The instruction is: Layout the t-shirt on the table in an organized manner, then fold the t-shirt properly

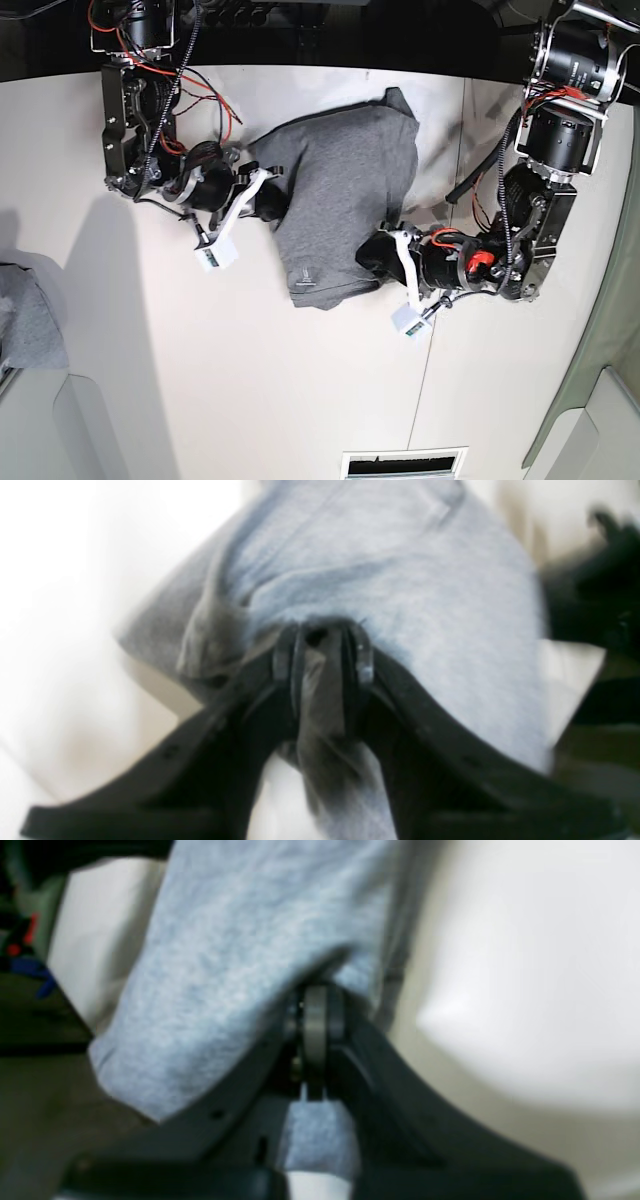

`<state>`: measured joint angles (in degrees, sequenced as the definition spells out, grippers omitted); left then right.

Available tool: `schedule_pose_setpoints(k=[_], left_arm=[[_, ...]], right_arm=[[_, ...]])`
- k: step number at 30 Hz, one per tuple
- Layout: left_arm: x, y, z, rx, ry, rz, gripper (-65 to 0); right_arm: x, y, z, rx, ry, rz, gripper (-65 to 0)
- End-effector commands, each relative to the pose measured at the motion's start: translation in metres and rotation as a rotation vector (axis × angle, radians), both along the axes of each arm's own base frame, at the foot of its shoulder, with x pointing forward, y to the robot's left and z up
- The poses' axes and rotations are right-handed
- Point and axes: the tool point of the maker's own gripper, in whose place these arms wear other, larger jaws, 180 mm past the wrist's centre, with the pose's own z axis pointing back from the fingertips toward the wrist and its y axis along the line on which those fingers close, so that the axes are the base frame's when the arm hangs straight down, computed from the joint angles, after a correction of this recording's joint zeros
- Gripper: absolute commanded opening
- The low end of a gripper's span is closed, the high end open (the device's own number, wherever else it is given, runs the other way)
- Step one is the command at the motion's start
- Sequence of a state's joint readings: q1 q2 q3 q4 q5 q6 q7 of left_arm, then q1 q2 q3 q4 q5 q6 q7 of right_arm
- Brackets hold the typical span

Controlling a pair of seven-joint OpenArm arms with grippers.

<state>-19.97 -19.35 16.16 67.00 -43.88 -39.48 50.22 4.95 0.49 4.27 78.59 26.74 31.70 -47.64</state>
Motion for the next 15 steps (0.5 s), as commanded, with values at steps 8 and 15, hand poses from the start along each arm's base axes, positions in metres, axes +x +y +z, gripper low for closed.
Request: schedule_pose_setpoints(k=[8, 15], left_arm=[[-0.021, 0.037, 0.055, 0.044, -0.144, -0.086, -50.2], [-0.096, 0.071, 0.043, 0.072, -0.056, -0.087, -50.2]], right_arm=[[0.0, -0.03, 0.019, 0.018, -0.037, -0.026, -65.0], [-0.064, -0.065, 0.006, -0.064, 0.034, 0.015, -65.0]])
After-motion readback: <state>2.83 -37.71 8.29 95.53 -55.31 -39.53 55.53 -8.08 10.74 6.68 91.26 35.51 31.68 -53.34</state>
